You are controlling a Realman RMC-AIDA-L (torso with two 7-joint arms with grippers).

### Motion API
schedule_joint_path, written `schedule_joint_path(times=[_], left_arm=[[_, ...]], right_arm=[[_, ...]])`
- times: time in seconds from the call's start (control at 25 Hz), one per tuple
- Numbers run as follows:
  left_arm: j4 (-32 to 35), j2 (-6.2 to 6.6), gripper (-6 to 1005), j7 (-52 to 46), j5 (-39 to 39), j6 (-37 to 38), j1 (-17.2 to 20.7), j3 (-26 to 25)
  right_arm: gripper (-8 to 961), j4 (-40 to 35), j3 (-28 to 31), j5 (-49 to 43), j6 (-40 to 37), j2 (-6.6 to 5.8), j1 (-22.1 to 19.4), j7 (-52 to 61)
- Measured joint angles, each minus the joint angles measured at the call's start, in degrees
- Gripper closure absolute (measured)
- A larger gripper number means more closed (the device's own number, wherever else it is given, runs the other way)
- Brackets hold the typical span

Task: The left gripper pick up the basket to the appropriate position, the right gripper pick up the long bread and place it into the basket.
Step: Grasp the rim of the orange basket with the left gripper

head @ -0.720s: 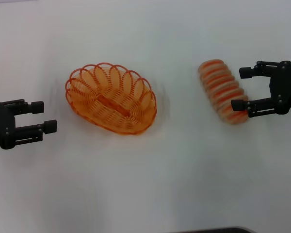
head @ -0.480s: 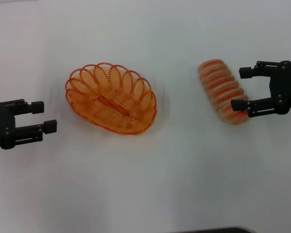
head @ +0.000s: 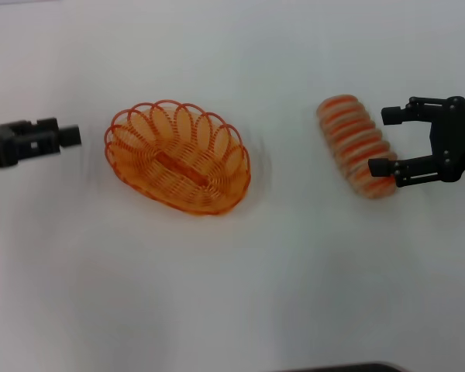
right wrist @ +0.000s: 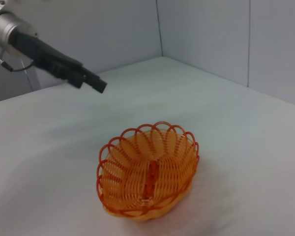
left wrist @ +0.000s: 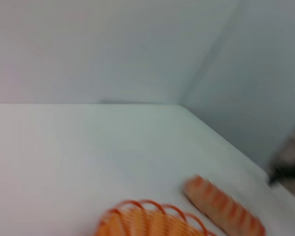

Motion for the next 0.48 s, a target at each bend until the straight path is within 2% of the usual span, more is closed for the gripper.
schedule_joint_path(times=[0.04, 0.32, 0.48], left_arm=[[0.0, 0.26, 309, -6.6, 0.0, -2.4, -1.2, -0.3], [0.0, 0.49, 309, -21.0, 0.5, -7.8, -4.8, 0.4], [0.0, 1.31, 310, -26.3, 1.9, -12.2, -6.8, 5.2]], right_arm=[[8, 0.0, 0.0, 0.0, 0.0, -0.01, 0.0, 0.0], [8, -0.1, 0.0, 0.0, -0.2, -0.13, 0.3, 0.1], [8, -0.2, 0.0, 0.0, -0.2, -0.27, 0.5, 0.1]])
